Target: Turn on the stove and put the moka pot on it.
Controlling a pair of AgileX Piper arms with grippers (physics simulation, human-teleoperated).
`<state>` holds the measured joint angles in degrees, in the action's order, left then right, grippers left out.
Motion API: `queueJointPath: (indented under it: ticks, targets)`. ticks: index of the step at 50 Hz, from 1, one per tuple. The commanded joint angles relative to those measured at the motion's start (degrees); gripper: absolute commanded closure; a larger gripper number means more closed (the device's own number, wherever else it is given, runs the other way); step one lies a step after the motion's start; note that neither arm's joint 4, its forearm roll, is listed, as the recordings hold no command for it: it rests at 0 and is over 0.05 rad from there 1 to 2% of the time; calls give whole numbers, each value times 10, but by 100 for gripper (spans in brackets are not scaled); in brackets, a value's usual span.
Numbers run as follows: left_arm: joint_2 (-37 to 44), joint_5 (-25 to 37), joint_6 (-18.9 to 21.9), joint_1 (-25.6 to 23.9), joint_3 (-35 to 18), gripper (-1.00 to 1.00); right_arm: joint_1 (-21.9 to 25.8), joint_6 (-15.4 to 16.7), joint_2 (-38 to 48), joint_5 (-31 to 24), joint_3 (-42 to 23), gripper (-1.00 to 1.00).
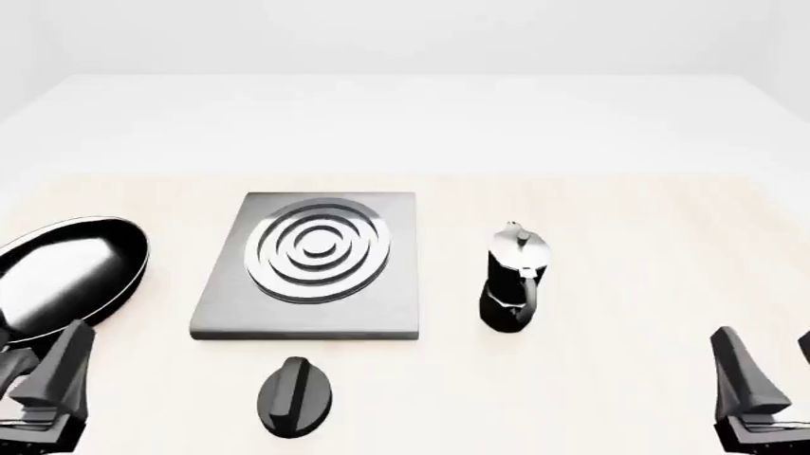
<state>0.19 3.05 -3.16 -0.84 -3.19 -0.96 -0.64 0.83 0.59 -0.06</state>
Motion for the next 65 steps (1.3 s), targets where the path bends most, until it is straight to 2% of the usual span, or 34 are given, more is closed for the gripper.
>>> queueJointPath:
  ticks: [1, 9, 13, 18, 21, 23, 28, 34, 37, 43, 48, 55, 58, 62, 65]
  targets:
    - [12, -35, 30, 12, 30, -100, 13, 9, -1, -3, -1, -100]
    - [18, -26, 51, 11, 23, -100, 16, 9, 1, -1, -1, -100]
    - [35, -19, 53, -8, 6, -100, 18, 10, -1, -4, -1, -100]
    - [90, -34, 69, -17, -22, -100, 21, 12, -3, -6, -1, -100]
    - [152, -43, 71, -16, -61, -100, 24, 13, -4, -9, -1, -100]
    - [167, -28, 78, -42, -94, -100, 27, 14, -5, -10, -1, -100]
    - [214, 2, 52, -100, -164, -100, 28, 10, -6, -12, -1, -100]
    - [264, 24, 71, -128, -231, -100, 34, 11, -2, -13, 0, -100]
    - [311, 31, 49, -163, -256, -100, 38, 13, 3, -9, 0, -100]
    - [371, 39, 48, -207, -289, -100, 45, 11, 20, 6, 0, -100]
    - [429, 44, 10, -232, -313, -100, 51, 10, 28, 13, 0, -100]
    - [489, 48, -28, -242, -343, -100, 54, 12, 29, 13, 0, -100]
    - [495, 41, -22, -245, -348, -100, 52, 11, 24, 9, 0, -100]
    - [531, 41, -67, -251, -352, -100, 50, 9, 17, 4, 0, -100]
    - [549, 38, -77, -260, -354, -100, 53, 9, 11, -2, 0, -100]
